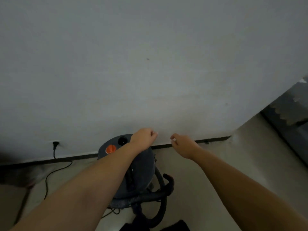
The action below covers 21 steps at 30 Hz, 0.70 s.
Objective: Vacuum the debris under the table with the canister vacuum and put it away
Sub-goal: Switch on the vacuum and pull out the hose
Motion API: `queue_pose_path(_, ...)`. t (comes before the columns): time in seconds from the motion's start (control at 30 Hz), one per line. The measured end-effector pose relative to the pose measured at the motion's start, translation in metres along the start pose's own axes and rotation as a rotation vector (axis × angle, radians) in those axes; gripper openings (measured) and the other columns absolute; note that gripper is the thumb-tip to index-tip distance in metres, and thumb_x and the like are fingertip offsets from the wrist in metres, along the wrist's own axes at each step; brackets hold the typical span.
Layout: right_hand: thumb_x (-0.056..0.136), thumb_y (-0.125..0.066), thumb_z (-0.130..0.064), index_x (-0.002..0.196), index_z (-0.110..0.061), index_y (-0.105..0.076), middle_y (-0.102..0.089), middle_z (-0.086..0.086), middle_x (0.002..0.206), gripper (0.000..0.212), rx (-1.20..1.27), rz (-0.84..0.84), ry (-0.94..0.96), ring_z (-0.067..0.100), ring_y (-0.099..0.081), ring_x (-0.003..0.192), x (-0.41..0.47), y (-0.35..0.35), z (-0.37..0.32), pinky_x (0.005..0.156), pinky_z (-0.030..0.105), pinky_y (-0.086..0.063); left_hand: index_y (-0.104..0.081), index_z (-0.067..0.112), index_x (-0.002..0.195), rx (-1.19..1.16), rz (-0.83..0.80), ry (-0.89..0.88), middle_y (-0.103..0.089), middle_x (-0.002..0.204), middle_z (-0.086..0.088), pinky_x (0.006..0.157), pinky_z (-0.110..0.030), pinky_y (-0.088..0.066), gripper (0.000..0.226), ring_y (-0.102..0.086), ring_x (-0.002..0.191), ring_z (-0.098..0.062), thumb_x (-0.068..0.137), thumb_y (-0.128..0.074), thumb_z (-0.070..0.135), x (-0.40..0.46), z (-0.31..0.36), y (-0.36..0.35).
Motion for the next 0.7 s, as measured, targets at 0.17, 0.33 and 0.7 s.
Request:
queue_pose_path(0.17, 0.102, -0.036, -0.021, 0.125, -0.004, -0.051, -0.062, 0.02, 0.118, 0.032, -0.125, -0.164, 0.301, 0.034, -0.059, 0.102, 0.077, -0.004, -0.026, 0.085, 0.037, -0.047, -0.036, 0.019, 0.06, -0.123, 0.143, 0.281, -0.042, 0.059, 0.0, 0.06, -0.033, -0.034, 0.041, -0.048, 0.066, -0.026, 0.099, -0.04, 0.034, 0.014, -0.046, 0.01)
queue_pose_path(0.33, 0.101, -0.04, -0.021, 0.117, -0.004, -0.053, -0.063, 0.02, 0.116, 0.028, -0.344, -0.361, 0.665, 0.035, -0.058, 0.106, 0.109, -0.035, -0.058, 0.084, 0.036, -0.044, -0.036, 0.018, 0.062, -0.294, 0.374, 0.706, -0.041, 0.059, -0.001, 0.057, -0.033, -0.031, 0.042, -0.043, 0.055, -0.018, 0.1, -0.039, 0.037, -0.033, -0.086, -0.016)
queue_pose_path(0.7, 0.099, -0.043, -0.023, 0.128, -0.013, -0.052, -0.055, 0.008, 0.128, 0.032, -0.554, -0.634, 1.062, 0.026, -0.055, 0.115, 0.099, -0.141, -0.072, 0.094, 0.037, -0.045, -0.052, 0.014, 0.091, -0.808, 0.578, 1.35, -0.058, 0.085, -0.004, 0.07, -0.029, -0.041, 0.021, -0.053, 0.077, -0.02, 0.098, -0.043, 0.032, -0.137, -0.083, -0.221)
Point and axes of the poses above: each hand's wrist, its own x-axis towards the middle knuckle, its own y-axis out of the back of the hand, z = x × y, the point moved 8 cm from there along x, towards the middle knuckle
